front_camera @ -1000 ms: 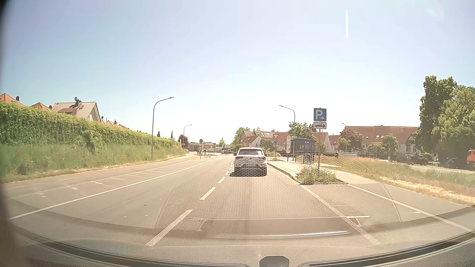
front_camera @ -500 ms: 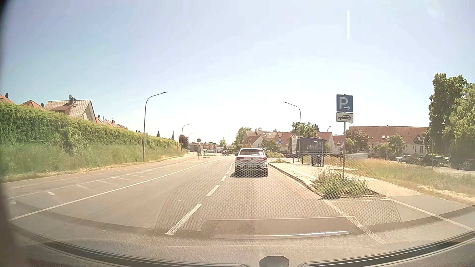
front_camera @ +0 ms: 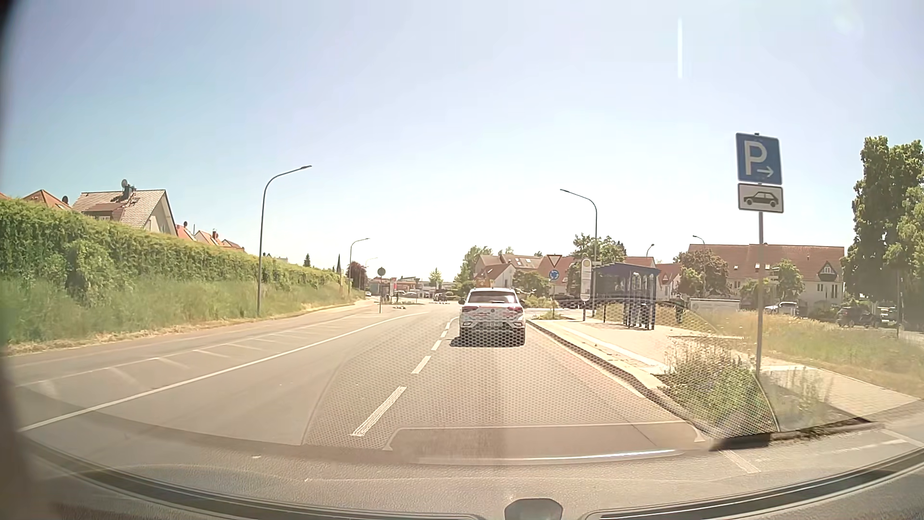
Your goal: Follow the waypoints while adhering to traffic rules and regulations
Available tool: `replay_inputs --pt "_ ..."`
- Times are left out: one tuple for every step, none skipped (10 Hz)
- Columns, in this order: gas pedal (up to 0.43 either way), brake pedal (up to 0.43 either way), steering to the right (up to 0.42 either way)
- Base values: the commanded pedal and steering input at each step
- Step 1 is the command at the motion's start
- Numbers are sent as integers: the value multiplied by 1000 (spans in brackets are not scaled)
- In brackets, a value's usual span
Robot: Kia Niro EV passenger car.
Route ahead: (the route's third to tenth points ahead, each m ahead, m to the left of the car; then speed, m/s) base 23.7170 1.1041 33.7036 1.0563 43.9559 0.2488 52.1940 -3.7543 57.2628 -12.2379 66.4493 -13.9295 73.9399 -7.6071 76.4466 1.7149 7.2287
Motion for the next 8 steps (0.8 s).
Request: replay_inputs --pt "8 30 -4" --pt "8 30 -4" --pt "0 30 -4" --pt "0 30 -4" --pt "0 30 -4" --pt "0 30 -4" --pt "0 30 -4" --pt "0 30 -4"
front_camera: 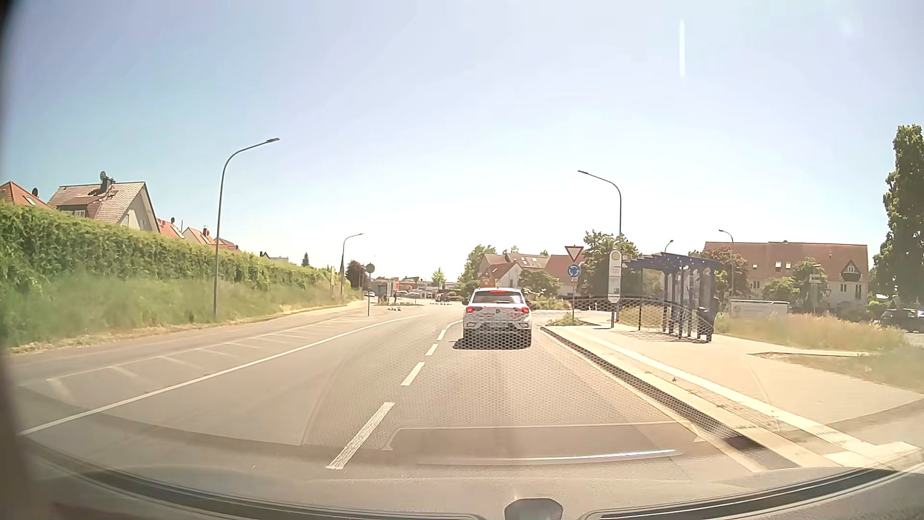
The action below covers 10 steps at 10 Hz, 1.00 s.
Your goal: Follow the waypoints while adhering to traffic rules and regulations
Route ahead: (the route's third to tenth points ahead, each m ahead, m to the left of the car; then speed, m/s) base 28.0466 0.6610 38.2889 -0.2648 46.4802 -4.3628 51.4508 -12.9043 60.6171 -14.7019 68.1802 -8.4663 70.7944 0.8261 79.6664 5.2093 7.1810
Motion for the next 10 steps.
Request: replay_inputs --pt "0 30 -4" --pt "0 30 -4" --pt "0 30 -4" --pt "0 30 -4" --pt "0 30 -4" --pt "0 30 -4" --pt "0 30 -5" --pt "0 30 -5" --pt "0 30 -4" --pt "0 30 -4"
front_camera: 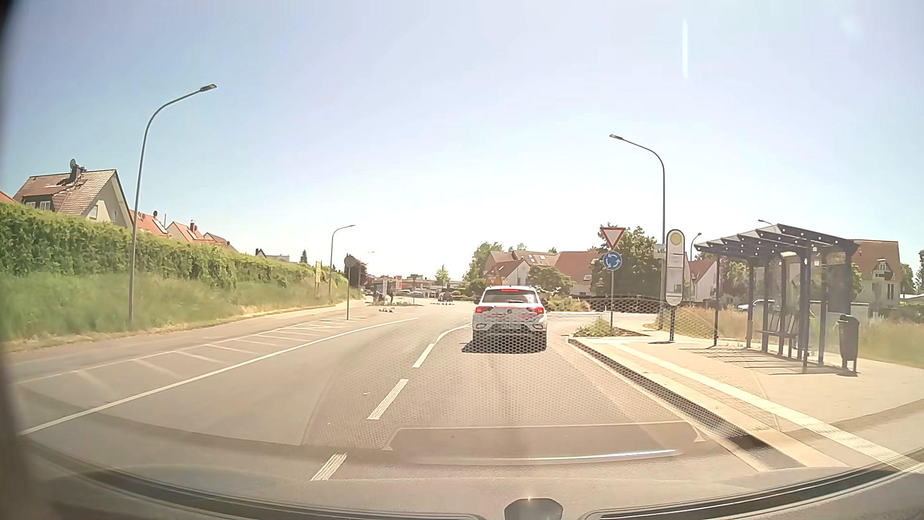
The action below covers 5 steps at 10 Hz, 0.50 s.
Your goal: Follow the waypoints while adhering to traffic rules and regulations
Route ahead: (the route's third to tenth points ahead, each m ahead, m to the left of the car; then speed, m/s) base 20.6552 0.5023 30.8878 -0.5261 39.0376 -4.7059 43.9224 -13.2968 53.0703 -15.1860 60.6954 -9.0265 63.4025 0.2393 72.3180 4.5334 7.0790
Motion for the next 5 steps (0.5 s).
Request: replay_inputs --pt "0 30 -4" --pt "0 30 -4" --pt "0 30 -4" --pt "0 30 -4" --pt "0 30 0"
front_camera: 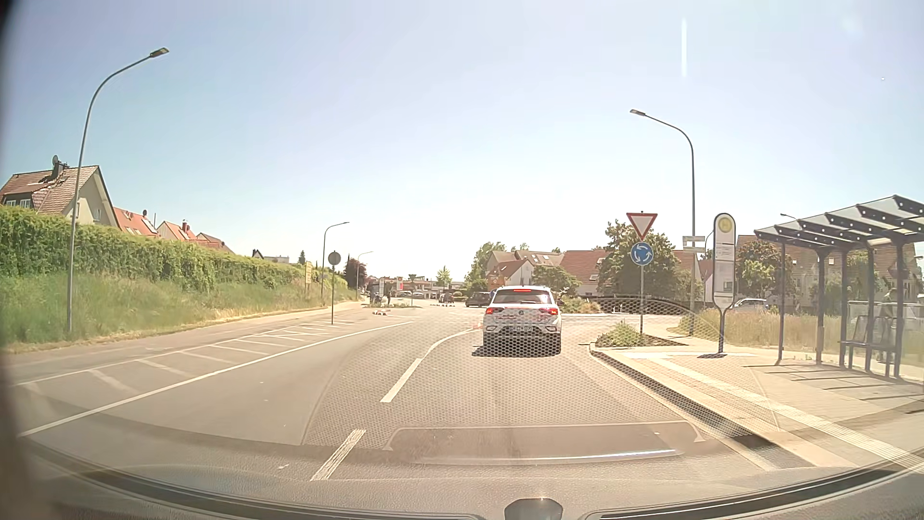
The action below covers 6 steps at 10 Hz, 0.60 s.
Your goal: Follow the waypoints while adhering to traffic rules and regulations
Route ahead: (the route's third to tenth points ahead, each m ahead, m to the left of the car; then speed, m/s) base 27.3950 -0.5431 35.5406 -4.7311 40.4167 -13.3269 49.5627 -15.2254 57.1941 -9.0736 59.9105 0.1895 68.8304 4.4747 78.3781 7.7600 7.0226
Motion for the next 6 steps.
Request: replay_inputs --pt "0 30 7" --pt "0 30 13" --pt "0 30 16" --pt "0 30 17" --pt "0 30 16" --pt "0 30 19"
